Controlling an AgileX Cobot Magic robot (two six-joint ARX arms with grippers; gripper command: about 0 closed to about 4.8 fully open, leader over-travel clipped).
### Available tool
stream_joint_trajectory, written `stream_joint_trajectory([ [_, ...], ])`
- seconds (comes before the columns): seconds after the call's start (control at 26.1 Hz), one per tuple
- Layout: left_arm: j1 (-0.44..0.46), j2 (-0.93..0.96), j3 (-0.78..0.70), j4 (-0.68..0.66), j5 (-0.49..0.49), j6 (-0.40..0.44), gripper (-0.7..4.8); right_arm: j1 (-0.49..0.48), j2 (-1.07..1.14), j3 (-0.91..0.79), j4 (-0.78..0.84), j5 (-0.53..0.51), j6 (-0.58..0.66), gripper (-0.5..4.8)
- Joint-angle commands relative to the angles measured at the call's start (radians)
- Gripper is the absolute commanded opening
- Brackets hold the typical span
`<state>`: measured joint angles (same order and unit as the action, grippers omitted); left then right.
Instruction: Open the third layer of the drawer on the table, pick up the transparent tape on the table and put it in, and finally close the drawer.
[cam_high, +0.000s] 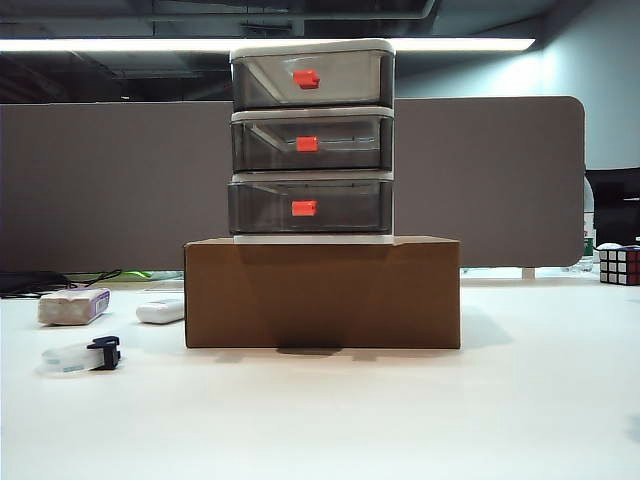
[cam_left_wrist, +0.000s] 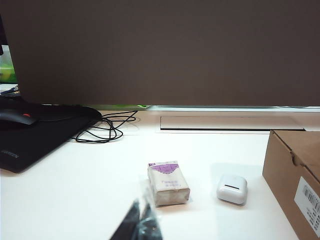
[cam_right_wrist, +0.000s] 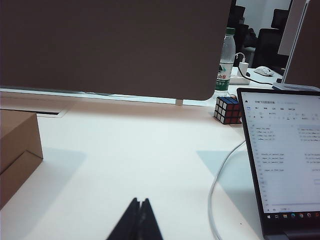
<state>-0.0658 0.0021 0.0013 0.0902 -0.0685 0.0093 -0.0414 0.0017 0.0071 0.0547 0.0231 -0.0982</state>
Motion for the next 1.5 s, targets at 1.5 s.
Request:
stream_joint_trajectory([
  [1.5,-0.292,0.000,0.007,-0.092,0.560,-0.523,-0.05,0.002,-0.002,-0.003,-0.054,-0.811,0.533,-0.02],
])
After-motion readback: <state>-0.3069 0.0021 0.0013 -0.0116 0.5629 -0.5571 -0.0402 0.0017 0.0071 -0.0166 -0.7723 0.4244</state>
